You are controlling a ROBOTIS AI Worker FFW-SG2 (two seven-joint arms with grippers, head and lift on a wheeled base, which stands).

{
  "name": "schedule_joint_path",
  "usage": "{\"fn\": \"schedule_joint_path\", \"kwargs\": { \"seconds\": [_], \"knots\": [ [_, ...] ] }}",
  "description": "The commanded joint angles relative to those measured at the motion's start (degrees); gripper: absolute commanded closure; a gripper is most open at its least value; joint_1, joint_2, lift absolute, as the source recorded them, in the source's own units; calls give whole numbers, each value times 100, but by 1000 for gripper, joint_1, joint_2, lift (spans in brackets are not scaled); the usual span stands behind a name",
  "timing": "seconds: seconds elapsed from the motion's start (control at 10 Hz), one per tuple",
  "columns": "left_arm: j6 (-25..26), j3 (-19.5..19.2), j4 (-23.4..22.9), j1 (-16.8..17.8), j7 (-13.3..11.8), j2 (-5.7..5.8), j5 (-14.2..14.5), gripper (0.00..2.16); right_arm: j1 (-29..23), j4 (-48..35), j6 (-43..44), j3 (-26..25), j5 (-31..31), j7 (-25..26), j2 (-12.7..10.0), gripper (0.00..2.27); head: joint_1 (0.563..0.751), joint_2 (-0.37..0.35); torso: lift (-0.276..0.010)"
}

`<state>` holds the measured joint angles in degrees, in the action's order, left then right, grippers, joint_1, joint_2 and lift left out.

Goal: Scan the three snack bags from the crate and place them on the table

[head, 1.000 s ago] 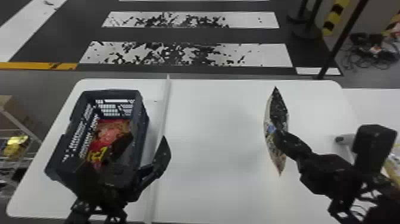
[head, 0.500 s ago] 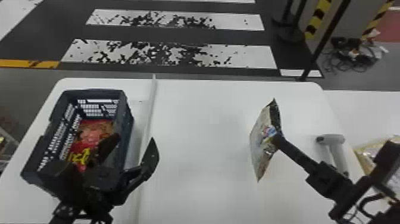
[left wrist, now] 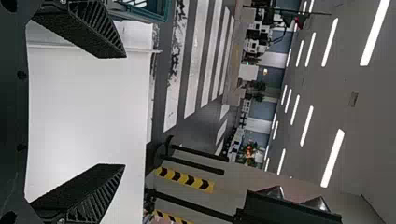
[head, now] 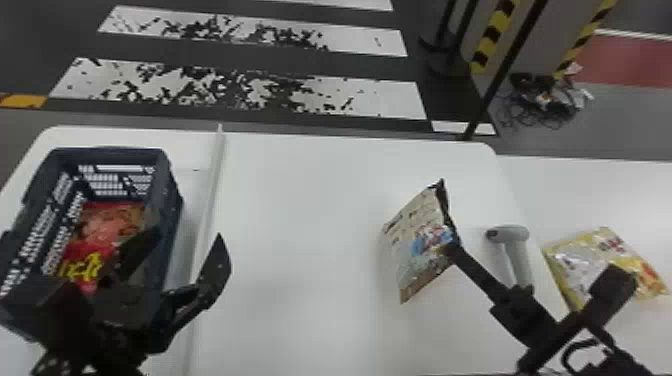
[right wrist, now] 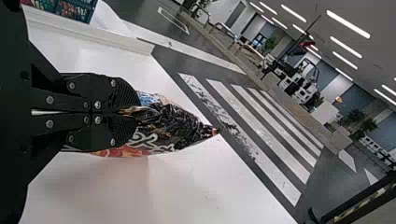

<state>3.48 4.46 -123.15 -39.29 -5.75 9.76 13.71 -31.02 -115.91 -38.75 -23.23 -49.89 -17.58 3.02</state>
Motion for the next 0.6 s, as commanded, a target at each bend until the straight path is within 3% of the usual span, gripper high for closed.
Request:
{"fn": "schedule_joint_path", "kwargs": {
  "seconds": [0.0, 0.2, 0.3, 0.4, 0.5],
  "knots": [
    [0, 11, 2, -9, 12, 0, 0, 29, -45, 68, 29, -59, 330, 9, -73, 2243, 695, -153, -62],
    [-18, 46, 19, -9, 12, 0, 0, 29, -141, 147, 240, -59, 603, 36, -135, 2240, 695, -185, -62],
    [-18, 55, 19, -9, 4, 0, 0, 29, -203, 200, 240, -67, 682, 53, -135, 2088, 695, -199, -62],
    [-35, 64, 37, -9, 12, 0, 0, 29, -247, 235, 240, -67, 726, 53, -135, 1534, 695, -206, -62],
    [-35, 82, 54, -9, 12, -18, 9, 29, -308, 244, 240, -59, 770, 132, -152, 657, 695, -214, -62]
  ]
}}
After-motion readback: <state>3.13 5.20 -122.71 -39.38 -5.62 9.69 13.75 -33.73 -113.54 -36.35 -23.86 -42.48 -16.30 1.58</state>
